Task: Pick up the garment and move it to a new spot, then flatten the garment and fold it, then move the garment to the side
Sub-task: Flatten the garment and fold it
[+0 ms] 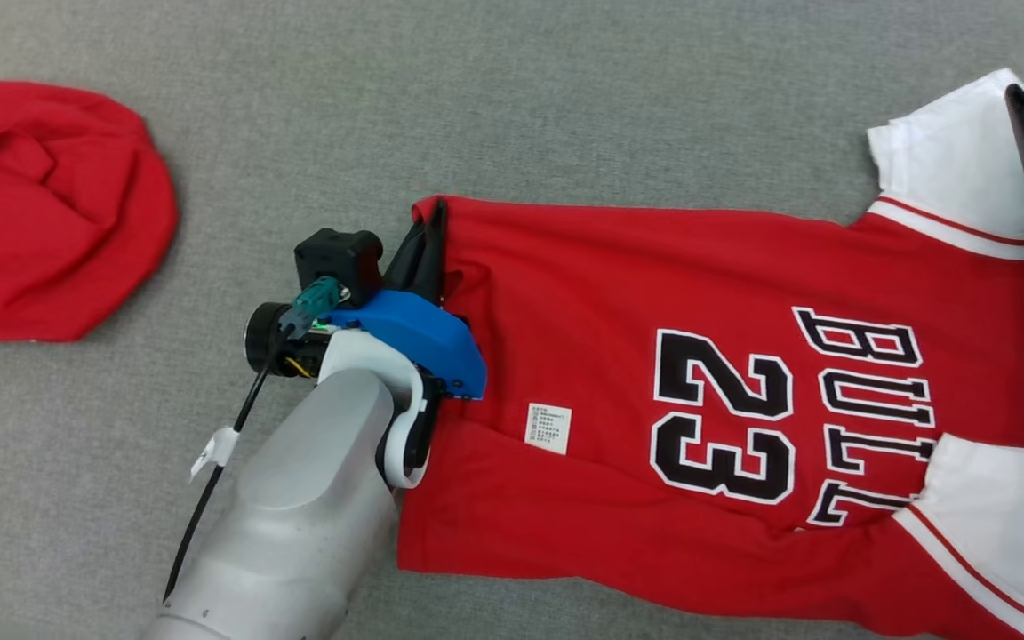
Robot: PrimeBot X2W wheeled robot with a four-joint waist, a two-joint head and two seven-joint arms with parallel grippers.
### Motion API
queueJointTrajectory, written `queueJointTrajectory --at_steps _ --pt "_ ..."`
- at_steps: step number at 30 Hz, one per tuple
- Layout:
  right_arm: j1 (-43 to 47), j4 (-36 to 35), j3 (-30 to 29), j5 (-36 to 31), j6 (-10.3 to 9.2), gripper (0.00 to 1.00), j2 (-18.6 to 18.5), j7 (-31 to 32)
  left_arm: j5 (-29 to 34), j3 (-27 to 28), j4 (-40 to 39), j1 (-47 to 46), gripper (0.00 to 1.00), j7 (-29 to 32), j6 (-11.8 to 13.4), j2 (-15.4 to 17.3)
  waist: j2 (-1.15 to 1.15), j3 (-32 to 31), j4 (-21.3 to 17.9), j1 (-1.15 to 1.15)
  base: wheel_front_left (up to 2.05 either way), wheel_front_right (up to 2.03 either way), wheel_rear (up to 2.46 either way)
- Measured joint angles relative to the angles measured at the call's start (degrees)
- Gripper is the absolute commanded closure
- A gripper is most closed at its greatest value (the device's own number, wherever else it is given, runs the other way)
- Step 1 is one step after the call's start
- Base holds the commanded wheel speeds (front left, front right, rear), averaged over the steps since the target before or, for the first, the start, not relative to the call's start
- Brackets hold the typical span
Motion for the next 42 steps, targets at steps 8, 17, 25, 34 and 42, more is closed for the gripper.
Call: queueJointTrajectory --at_steps 8,17,25,34,42 --pt "-2.4 2.5 4.0 1.5 0.0 0.0 -2.7 3.2 -4.0 -5.3 -3.1 -1.4 1.0 0.0 1.9 0.0 -0.01 2.4 3.7 0.0 0.0 0.0 0.0" --pt "-3.8 3.0 6.7 3.5 0.03 1.0 -3.0 2.1 -4.6 -5.5 -3.2 -1.5 1.0 0.0 3.2 0.0 -0.01 3.4 3.4 -0.01 0.0 0.0 0.0" --pt "-8.6 6.9 4.7 0.7 0.05 1.0 -3.3 -11.4 -1.3 -0.5 -4.3 -4.3 1.0 0.0 3.7 -0.1 -0.01 3.2 1.5 0.0 0.0 0.0 0.0" --pt "-11.7 6.0 -1.9 -3.1 0.05 1.0 -2.0 -14.2 4.1 5.8 -1.6 -7.7 1.0 0.0 1.3 -0.1 -0.01 1.7 -1.9 0.0 0.0 0.0 0.0" --pt "-1.2 -3.2 -7.9 -5.5 0.01 1.0 4.6 -14.2 6.8 11.4 2.3 -2.1 1.0 -0.1 -2.4 2.4 -0.01 -2.9 -6.7 0.0 0.0 0.0 0.0"
